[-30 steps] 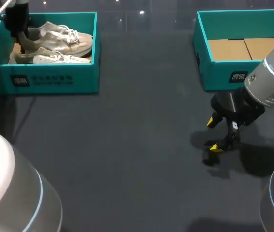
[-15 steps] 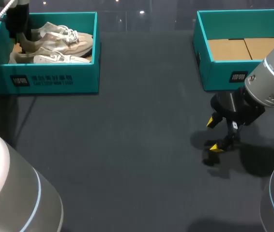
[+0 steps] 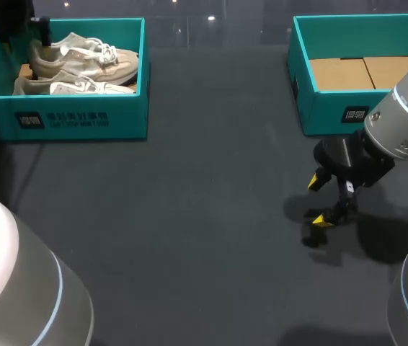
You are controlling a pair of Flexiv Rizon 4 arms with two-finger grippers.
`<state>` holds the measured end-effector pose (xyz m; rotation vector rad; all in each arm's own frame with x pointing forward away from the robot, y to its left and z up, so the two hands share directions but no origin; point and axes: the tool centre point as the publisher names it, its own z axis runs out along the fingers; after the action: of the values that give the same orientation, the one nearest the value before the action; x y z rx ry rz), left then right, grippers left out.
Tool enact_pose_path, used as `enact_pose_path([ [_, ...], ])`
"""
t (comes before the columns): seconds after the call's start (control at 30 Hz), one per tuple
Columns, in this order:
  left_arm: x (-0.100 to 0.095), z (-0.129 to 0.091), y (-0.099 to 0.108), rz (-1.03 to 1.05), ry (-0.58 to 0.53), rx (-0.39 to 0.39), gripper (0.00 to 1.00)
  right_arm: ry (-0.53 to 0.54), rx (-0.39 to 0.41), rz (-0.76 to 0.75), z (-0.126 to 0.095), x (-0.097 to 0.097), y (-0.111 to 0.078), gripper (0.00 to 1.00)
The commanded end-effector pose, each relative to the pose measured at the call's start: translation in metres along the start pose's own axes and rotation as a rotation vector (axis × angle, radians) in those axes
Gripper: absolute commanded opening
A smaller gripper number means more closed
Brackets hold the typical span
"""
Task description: Take the shoe out of the shoebox, open the shoe tongue, remove and reinsert the insole, then place the shoe into the shoebox
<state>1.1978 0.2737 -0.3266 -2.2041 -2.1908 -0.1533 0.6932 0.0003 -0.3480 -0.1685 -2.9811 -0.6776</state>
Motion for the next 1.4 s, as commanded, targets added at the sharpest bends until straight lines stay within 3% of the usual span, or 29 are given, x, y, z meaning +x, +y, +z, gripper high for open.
enact_pose_path([
  [0.03,0.001,-0.042,-0.034,0.009,-0.004,-0.058,1.0,-0.004,0.001,0.0,0.001,0.002,0.0,1.0],
  [0.2,-0.002,-0.074,-0.051,0.036,-0.018,-0.089,1.0,-0.004,0.001,0.0,0.001,0.002,0.0,1.0],
  [0.4,-0.005,-0.095,-0.081,0.048,-0.011,-0.108,1.0,-0.004,0.001,0.0,0.001,0.002,0.0,1.0],
  [0.93,-0.003,-0.09,-0.162,0.069,-0.065,-0.094,1.0,-0.004,0.001,0.0,0.001,0.002,0.0,1.0],
  [1.4,-0.004,-0.087,-0.165,0.067,-0.039,-0.116,1.0,-0.004,0.001,0.0,0.001,0.002,0.0,1.0],
])
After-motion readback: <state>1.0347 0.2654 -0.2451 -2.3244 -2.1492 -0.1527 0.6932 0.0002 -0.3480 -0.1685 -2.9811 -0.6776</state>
